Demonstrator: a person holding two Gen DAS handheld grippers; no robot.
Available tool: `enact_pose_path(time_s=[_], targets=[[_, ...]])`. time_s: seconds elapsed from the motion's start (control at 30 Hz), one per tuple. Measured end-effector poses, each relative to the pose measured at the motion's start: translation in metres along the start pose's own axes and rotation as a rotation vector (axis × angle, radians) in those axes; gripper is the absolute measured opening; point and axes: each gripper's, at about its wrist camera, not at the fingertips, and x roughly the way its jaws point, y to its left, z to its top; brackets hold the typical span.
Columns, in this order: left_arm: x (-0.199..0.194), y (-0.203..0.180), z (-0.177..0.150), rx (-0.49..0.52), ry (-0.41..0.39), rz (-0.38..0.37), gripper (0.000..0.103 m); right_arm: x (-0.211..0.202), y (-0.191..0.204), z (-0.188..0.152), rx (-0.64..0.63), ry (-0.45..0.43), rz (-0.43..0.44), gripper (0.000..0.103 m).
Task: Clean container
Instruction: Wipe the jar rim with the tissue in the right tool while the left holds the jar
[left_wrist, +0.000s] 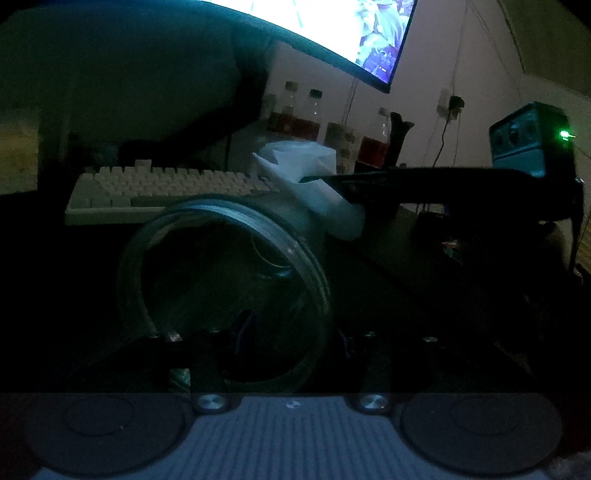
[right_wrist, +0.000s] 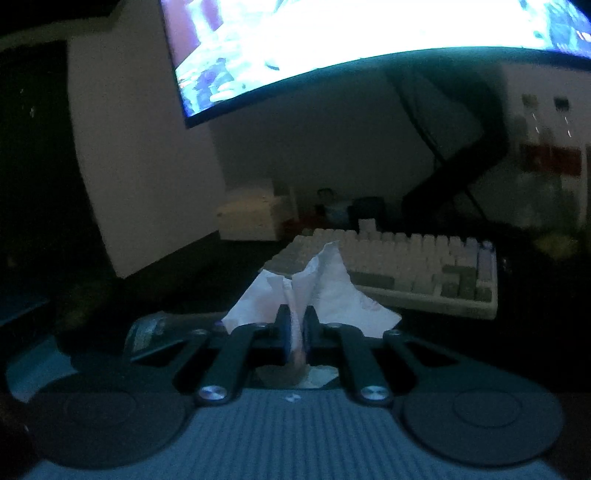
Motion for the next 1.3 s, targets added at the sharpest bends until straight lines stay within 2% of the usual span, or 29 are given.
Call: enact_pose_path(time_s=[0.1, 0.2, 0.23, 0.33, 0.5, 0.6, 0.73, 0.8, 0.87, 0.97, 1.07, 1.1, 1.13, 1.2, 1.3], targets=[[0.000, 0.001, 0.000, -0.001, -0.001, -0.004, 0.040, -0.003, 0.023, -0.006, -0.087, -0.018, 0.112, 0.010], [-0.001, 0.003, 0.001, -0.006, -0.004, -0.008, 0.040, -0.004, 0.025, -0.012, -0.122, -0.041, 0.155, 0.009], [-0.001, 0.003, 0.000, -0.007, -0.005, -0.008, 0.040, -0.004, 0.021, -0.012, -0.112, -0.040, 0.155, 0.008], [-0.002, 0.005, 0.000, -0.010, -0.008, -0.009, 0.040, -0.002, 0.001, -0.008, -0.060, -0.017, 0.049, 0.008], [-0.002, 0.010, 0.002, -0.016, 0.002, -0.008, 0.040, 0.001, -0.020, 0.004, 0.021, 0.063, 0.011, 0.010], [-0.002, 0.009, 0.003, -0.007, 0.015, -0.001, 0.037, -0.002, -0.015, 0.004, 0.044, 0.100, 0.063, 0.010], [-0.002, 0.008, 0.000, 0.004, -0.005, 0.010, 0.037, -0.003, 0.021, -0.008, -0.038, 0.072, 0.160, 0.010], [-0.002, 0.012, 0.000, -0.029, -0.016, 0.001, 0.037, 0.000, 0.031, -0.012, -0.073, 0.072, 0.186, 0.010], [-0.003, 0.015, 0.000, -0.039, -0.024, -0.001, 0.037, 0.004, 0.028, -0.014, -0.087, 0.070, 0.147, 0.006], [-0.004, 0.019, -0.002, -0.035, -0.051, -0.018, 0.037, 0.014, 0.000, -0.013, -0.028, 0.084, 0.038, 0.009], [-0.008, 0.032, -0.005, -0.130, -0.095, -0.060, 0.037, 0.023, -0.033, -0.011, 0.053, 0.112, -0.067, 0.008], [-0.009, 0.035, -0.005, -0.157, -0.096, -0.070, 0.035, 0.024, -0.042, -0.010, 0.073, 0.118, -0.085, 0.008], [-0.008, 0.037, -0.006, -0.165, -0.095, -0.076, 0.029, 0.023, -0.048, -0.009, 0.096, 0.119, -0.069, 0.007], [-0.007, 0.037, -0.006, -0.165, -0.090, -0.085, 0.028, 0.018, -0.051, -0.008, 0.127, 0.122, -0.020, 0.008], [-0.010, 0.018, -0.003, -0.084, -0.092, -0.022, 0.014, 0.006, -0.043, -0.008, 0.113, 0.129, 0.046, 0.008]])
